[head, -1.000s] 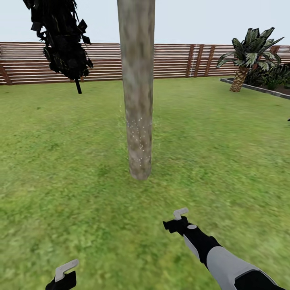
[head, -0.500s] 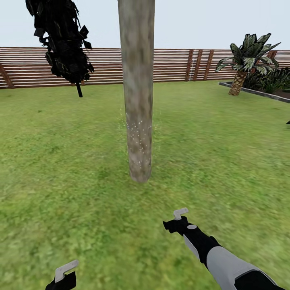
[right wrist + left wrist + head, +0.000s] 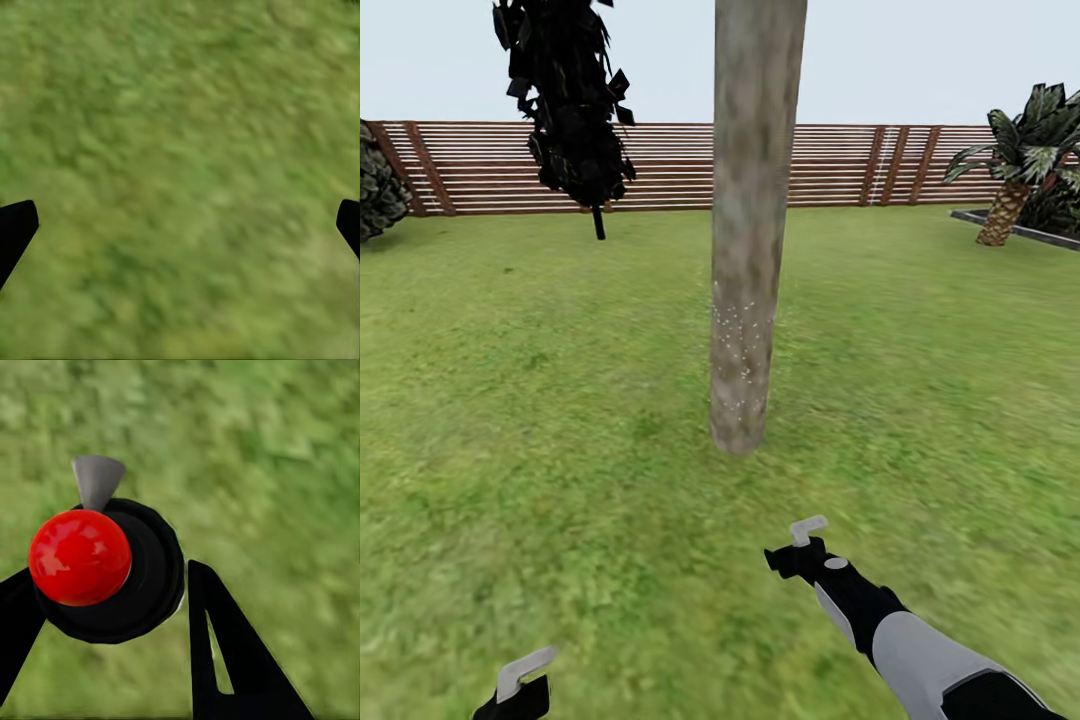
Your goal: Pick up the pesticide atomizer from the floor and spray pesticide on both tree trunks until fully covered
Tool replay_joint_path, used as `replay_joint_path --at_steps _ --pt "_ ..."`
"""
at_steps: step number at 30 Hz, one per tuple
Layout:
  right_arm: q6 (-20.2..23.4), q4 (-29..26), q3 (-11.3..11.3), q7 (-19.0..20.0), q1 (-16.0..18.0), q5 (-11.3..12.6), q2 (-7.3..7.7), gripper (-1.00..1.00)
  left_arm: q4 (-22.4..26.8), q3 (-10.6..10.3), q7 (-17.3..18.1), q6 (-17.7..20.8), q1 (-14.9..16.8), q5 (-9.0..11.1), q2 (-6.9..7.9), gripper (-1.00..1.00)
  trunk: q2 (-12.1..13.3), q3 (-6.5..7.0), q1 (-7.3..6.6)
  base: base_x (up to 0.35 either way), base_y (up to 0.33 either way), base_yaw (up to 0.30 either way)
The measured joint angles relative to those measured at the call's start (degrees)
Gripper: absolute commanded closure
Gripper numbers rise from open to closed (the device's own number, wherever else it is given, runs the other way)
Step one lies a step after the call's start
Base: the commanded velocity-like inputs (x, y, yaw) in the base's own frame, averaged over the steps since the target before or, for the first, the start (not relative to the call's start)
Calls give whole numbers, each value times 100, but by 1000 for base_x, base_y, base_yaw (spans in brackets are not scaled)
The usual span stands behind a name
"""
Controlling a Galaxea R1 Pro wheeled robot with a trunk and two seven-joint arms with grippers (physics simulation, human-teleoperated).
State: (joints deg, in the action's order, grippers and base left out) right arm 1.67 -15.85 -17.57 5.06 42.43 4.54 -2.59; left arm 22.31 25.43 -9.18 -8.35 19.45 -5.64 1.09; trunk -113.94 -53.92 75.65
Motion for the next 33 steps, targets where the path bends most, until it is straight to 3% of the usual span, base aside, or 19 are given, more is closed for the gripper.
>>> replay_joint_path --at_steps 33 --pt "0 0 2 0 0 0 -9 -100 -7 -2 2 -1 0 0 0 100 0 50 0 0 0 273"
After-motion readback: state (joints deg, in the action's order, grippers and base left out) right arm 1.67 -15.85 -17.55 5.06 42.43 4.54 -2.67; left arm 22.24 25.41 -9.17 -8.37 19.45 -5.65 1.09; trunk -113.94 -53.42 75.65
